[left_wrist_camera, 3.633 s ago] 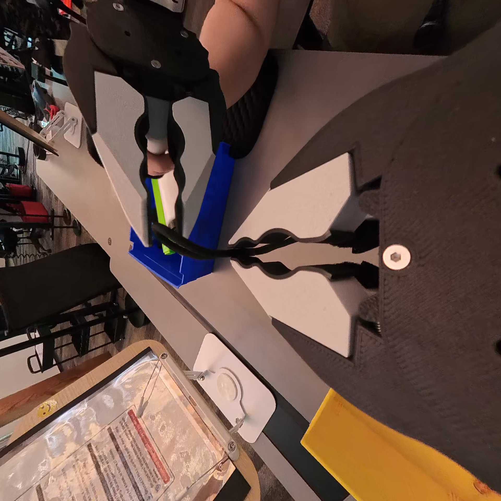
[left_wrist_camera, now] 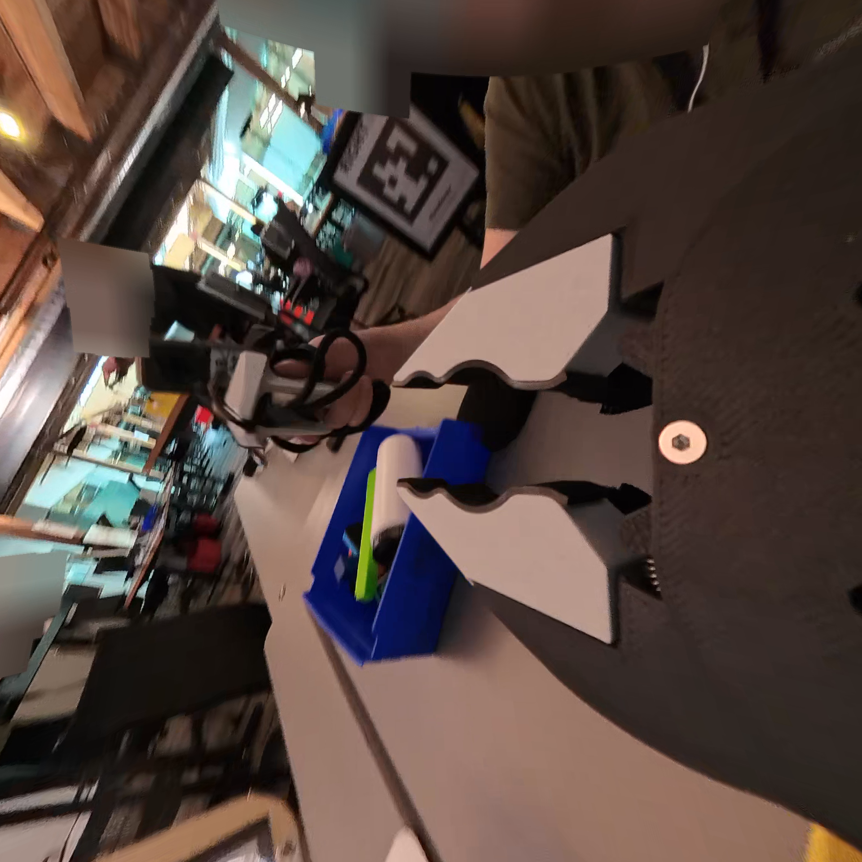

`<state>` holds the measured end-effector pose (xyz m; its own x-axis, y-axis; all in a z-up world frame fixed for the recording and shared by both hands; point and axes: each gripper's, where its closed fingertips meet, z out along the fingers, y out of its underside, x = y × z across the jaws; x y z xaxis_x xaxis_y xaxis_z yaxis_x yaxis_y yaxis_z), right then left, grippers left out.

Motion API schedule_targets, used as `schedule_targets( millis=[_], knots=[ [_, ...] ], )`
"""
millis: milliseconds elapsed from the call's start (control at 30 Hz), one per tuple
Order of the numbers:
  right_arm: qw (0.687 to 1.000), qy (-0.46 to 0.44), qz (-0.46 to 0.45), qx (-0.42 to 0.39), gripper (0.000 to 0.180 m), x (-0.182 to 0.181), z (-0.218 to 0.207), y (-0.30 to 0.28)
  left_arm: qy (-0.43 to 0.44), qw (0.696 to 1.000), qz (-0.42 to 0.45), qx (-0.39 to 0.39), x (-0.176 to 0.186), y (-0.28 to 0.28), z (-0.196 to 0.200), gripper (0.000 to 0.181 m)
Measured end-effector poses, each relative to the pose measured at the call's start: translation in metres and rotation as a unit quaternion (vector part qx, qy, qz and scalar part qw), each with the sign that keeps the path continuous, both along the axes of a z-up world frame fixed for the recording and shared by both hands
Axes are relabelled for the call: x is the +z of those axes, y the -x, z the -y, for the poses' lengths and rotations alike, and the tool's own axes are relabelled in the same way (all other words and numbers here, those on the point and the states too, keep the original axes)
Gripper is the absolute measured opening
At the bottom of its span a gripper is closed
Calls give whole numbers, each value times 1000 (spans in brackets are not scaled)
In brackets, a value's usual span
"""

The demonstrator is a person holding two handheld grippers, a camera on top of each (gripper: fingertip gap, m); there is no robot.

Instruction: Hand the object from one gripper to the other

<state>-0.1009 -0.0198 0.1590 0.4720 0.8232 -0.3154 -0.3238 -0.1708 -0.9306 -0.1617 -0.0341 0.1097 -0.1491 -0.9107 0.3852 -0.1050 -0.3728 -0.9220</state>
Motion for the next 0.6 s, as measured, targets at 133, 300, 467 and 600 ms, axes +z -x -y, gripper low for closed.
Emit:
schedule_targets(
  millis=[133,300,467,600],
  knots=[
    [980,148,-88,104,0,-35,-24,-19,-34,998,-2,49,1,2,-13,35],
    [952,224,-16,209,1,-75,-8,8,-48,997,-3,56,-1,-5,-14,34],
    [894,239,152,347,2,-116,56,53,-36,999,-18,4,-13,-21,5,36],
    [871,239,219,369,2,-133,75,69,-81,994,-26,-70,-21,-31,37,33]
  ],
)
